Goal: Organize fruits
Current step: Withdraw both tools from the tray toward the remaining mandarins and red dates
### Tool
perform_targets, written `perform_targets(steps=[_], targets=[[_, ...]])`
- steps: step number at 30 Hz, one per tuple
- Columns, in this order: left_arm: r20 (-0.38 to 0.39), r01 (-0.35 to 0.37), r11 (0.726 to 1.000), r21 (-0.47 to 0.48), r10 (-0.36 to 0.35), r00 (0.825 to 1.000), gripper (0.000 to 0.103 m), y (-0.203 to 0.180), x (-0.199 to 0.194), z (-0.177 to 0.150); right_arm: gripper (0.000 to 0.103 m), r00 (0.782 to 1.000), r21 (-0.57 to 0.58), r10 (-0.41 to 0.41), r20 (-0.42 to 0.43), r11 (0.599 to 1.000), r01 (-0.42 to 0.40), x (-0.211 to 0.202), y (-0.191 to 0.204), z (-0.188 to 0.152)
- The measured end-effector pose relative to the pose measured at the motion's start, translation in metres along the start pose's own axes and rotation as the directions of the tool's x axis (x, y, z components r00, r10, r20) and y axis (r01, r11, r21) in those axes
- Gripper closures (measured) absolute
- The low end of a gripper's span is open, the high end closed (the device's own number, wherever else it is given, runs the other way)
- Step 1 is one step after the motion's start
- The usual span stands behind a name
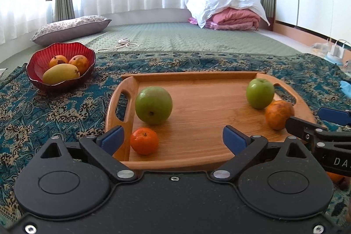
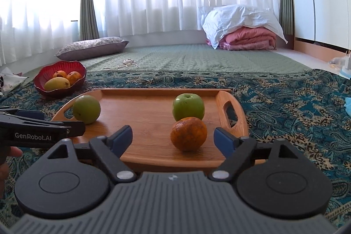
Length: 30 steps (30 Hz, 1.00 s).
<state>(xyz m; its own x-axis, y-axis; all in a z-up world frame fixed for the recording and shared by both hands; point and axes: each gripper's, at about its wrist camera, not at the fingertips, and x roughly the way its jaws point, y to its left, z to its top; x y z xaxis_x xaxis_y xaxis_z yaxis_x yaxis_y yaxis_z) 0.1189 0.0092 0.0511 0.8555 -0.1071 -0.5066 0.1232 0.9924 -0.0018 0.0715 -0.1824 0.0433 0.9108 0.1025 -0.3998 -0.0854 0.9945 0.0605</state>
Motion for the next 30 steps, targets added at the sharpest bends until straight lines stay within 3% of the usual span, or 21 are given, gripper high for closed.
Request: perform_targets(steps=[12,30], targets=[[0.031,0.011,0.999,-0.03,-0.01,0.999,0.001,-0.002,-0.031,-0.022,0.01,1.0,-0.009,0.012,0.002,1.0,-0.012,-0.023,-0.005,-0.016],[0.018,0.021,0.998,-0.062,-0.02,1.0,0.0,-0.005,-0.048,-0.059,0.005,1.0,-0.087,-0.008,0.01,0.996,0.009,-0.048,0.005,-0.048]])
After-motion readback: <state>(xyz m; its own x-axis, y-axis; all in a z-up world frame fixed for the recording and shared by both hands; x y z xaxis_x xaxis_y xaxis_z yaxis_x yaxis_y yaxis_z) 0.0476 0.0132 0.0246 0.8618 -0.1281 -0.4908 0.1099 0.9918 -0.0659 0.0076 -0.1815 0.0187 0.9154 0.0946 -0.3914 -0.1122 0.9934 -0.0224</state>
